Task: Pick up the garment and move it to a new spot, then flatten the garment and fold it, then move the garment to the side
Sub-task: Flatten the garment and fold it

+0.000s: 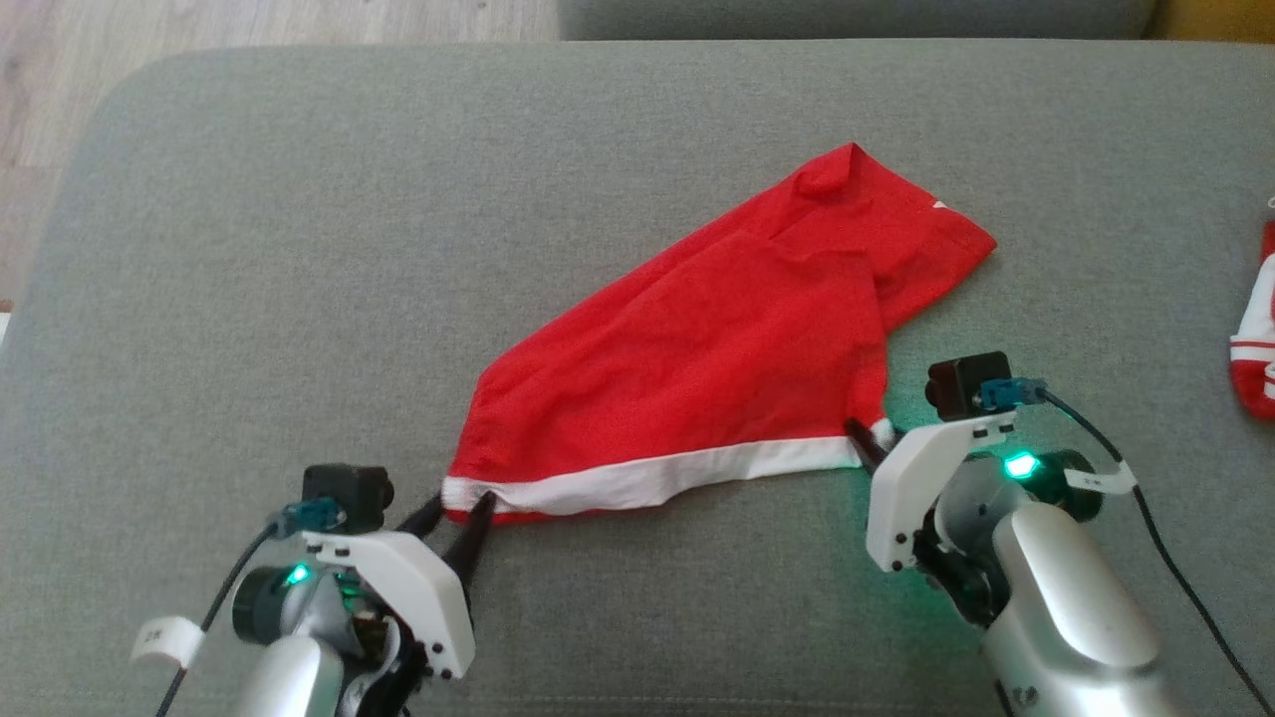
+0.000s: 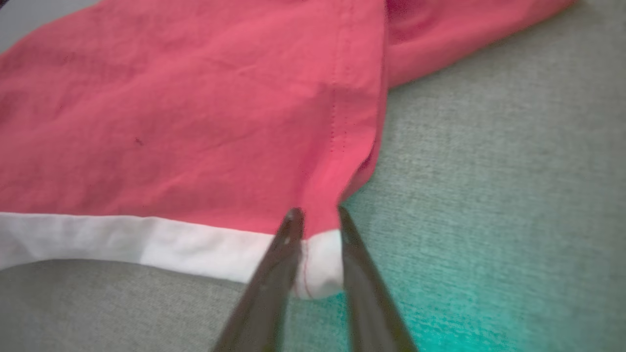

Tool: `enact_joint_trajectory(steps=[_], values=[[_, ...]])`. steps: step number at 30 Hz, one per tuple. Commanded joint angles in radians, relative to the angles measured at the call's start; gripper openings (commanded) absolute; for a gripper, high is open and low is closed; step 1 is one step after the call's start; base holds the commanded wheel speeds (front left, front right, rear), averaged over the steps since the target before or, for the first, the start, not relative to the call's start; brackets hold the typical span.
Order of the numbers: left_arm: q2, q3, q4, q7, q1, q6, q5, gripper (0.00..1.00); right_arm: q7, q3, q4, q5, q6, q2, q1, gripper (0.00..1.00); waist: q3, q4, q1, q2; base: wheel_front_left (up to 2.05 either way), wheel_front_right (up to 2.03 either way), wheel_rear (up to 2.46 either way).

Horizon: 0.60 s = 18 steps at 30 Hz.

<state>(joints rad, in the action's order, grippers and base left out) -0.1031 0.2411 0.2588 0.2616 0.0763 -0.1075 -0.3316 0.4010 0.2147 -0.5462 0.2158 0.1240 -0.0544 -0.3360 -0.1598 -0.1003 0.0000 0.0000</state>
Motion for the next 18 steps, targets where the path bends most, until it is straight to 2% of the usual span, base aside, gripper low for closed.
enact_joint_trajectory(steps=[1, 2, 5, 8, 12, 18], values=[[-0.021, -0.030, -0.029, -0.010, 0.048, -0.007, -0.006, 0.18, 0.016, 0.035, -0.001, 0.008, 0.007, 0.004, -0.001, 0.00, 0.001, 0.002, 0.0000, 0.0000, 0.00, 0.00, 0.00], [-0.023, -0.024, -0.023, -0.010, 0.051, -0.010, -0.014, 0.00, 0.010, 0.036, 0.004, 0.022, 0.007, 0.004, -0.002, 0.00, 0.002, 0.004, 0.0000, 0.0000, 0.00, 0.00, 0.00], [-0.029, -0.014, -0.035, -0.005, 0.054, -0.016, -0.054, 0.00, -0.013, 0.027, 0.048, 0.098, 0.007, 0.004, 0.000, 0.00, 0.008, 0.012, 0.0000, 0.0000, 0.00, 0.00, 0.00], [-0.030, -0.029, -0.115, 0.016, 0.043, -0.019, -0.134, 0.00, -0.021, 0.007, 0.170, 0.219, 0.007, 0.004, 0.012, 0.00, 0.020, 0.026, 0.0000, 0.0000, 0.00, 0.00, 0.00], [-0.047, -0.070, -0.352, 0.078, 0.022, -0.021, -0.254, 0.00, 0.028, -0.060, 0.452, 0.376, 0.007, -0.017, 0.050, 0.00, 0.039, 0.049, 0.0000, 0.0000, 0.00, 0.00, 0.00], [-0.063, -0.124, -0.755, 0.209, 0.058, -0.005, -0.440, 0.00, 0.167, -0.237, 0.902, 0.533, 0.007, -0.016, 0.077, 0.00, 0.045, 0.081, 0.0000, 0.0000, 0.00, 0.00, 0.00]])
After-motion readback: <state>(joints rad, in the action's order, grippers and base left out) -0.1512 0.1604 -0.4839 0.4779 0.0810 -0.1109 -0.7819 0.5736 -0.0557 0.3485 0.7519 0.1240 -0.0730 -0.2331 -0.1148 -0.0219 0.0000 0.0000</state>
